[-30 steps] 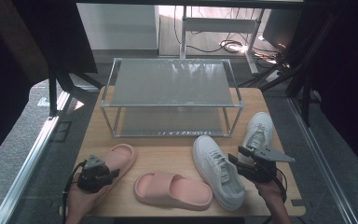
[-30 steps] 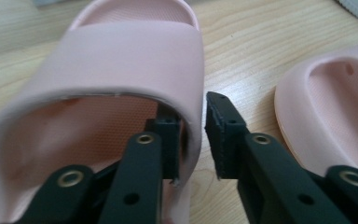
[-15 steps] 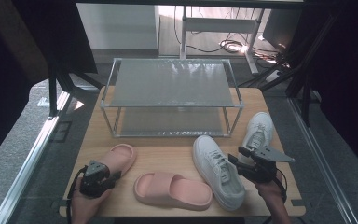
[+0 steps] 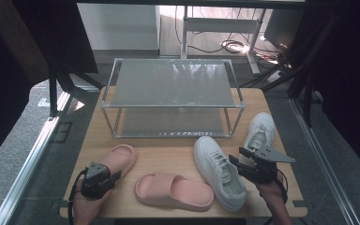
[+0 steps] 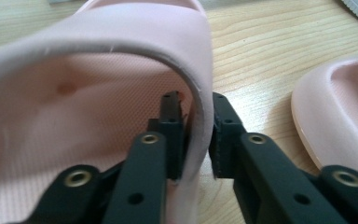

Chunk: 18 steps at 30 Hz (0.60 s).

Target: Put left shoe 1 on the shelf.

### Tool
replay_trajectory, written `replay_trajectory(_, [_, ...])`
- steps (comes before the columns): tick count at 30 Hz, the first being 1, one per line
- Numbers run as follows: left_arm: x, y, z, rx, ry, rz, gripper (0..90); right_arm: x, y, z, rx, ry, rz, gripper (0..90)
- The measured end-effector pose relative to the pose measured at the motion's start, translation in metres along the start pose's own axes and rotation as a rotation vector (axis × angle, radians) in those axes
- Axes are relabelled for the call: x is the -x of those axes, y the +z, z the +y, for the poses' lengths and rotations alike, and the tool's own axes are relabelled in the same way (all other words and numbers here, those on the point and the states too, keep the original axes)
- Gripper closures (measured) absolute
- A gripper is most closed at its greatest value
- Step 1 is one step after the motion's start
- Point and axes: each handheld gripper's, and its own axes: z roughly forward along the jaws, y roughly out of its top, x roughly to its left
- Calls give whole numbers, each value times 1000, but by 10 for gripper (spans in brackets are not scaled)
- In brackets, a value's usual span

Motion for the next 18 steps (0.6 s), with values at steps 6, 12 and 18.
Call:
replay_trajectory(6, [3, -2, 12, 5, 9, -6, 813, 0, 0, 1, 2, 1, -4, 460])
replay_trajectory(12, [5, -2, 34, 42, 19, -14, 814, 0, 1, 0, -1, 1, -3, 461])
replay_trajectory(18, [10, 11, 56, 55, 33, -27, 814, 1, 0, 0, 0, 3, -4, 461])
